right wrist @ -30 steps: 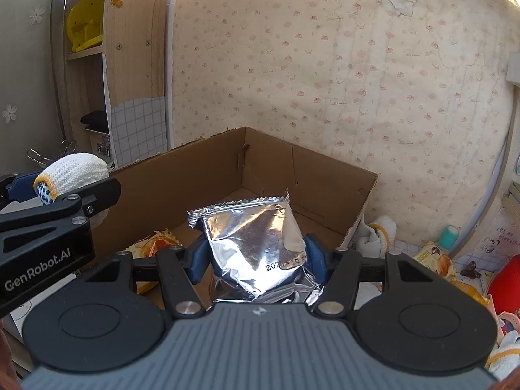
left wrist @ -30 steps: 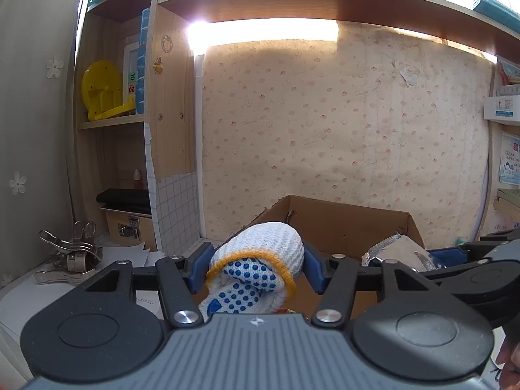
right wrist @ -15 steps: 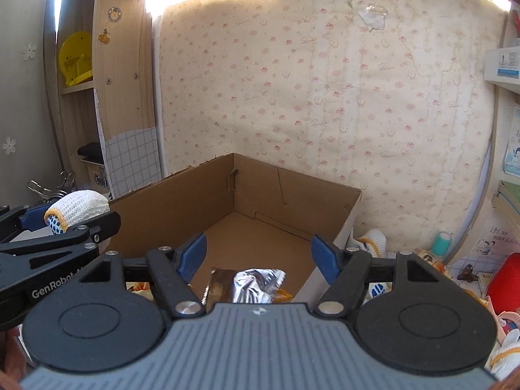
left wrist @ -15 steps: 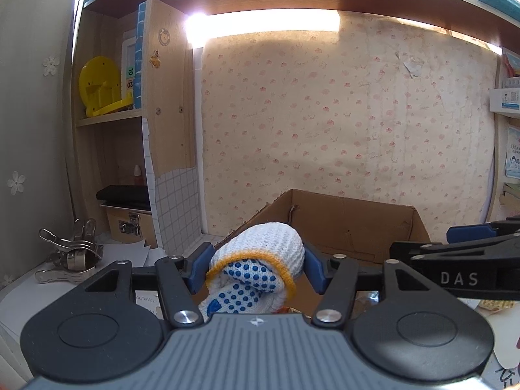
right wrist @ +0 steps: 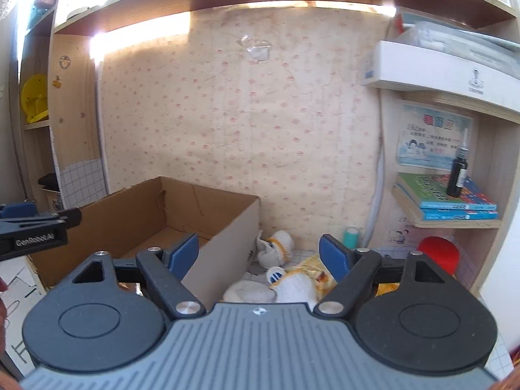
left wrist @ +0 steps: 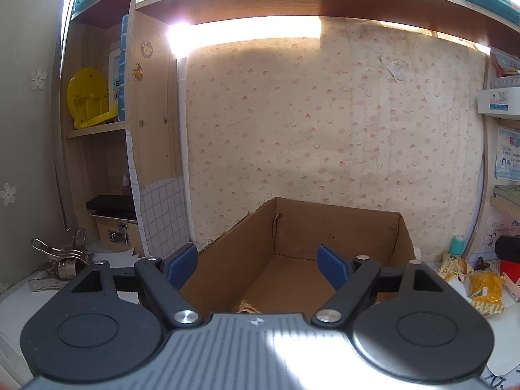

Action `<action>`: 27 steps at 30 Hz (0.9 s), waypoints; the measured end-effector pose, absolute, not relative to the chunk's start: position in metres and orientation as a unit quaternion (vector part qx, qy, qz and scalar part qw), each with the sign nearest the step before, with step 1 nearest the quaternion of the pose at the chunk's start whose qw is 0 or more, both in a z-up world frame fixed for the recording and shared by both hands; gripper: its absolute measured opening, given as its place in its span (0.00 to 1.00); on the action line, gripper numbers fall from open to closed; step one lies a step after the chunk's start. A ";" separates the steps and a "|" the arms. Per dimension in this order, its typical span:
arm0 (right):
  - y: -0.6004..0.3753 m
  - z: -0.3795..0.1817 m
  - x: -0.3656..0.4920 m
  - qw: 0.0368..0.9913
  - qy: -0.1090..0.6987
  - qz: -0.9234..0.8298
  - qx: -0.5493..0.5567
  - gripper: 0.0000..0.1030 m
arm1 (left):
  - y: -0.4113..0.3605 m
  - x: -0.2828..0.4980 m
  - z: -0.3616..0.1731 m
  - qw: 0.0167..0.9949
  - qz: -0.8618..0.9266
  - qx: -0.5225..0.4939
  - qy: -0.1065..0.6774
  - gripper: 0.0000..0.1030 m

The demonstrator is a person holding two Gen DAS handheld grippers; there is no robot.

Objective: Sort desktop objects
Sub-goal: 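Open both grippers to drop the foil packet and glove into the box, then move both grippers back toward the remaining gloves and snacks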

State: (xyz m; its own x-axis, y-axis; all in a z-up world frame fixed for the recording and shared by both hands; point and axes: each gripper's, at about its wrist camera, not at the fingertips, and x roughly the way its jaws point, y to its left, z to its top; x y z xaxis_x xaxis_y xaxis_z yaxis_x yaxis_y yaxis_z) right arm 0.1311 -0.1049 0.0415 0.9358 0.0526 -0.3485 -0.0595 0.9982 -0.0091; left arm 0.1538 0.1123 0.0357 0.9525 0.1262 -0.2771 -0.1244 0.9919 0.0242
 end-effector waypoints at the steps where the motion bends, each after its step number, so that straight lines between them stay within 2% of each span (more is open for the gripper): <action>1: -0.114 0.038 0.130 0.983 0.181 0.017 -0.006 0.77 | 0.109 0.151 0.037 0.989 0.058 0.001 0.138 0.81; 12: -0.189 0.004 0.107 0.975 0.212 -0.054 0.032 0.77 | 0.031 0.115 0.034 0.992 -0.046 -0.009 0.113 0.84; 20: -0.226 -0.007 0.089 0.973 0.211 -0.084 0.045 0.77 | -0.045 0.102 0.008 0.988 -0.101 0.045 0.106 0.85; 27: -0.260 -0.019 0.080 0.968 0.217 -0.103 0.072 0.77 | -0.070 0.133 -0.024 0.985 -0.087 0.067 0.134 0.85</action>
State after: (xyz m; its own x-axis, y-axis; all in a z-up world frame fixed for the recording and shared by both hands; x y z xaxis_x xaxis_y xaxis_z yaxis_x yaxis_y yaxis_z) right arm 0.0800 -0.2598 -0.0195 0.8848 -0.1680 -0.4347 0.2306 0.9684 0.0952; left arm 0.1334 -0.0704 -0.0238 0.9491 -0.1539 -0.2750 0.1899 0.9757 0.1096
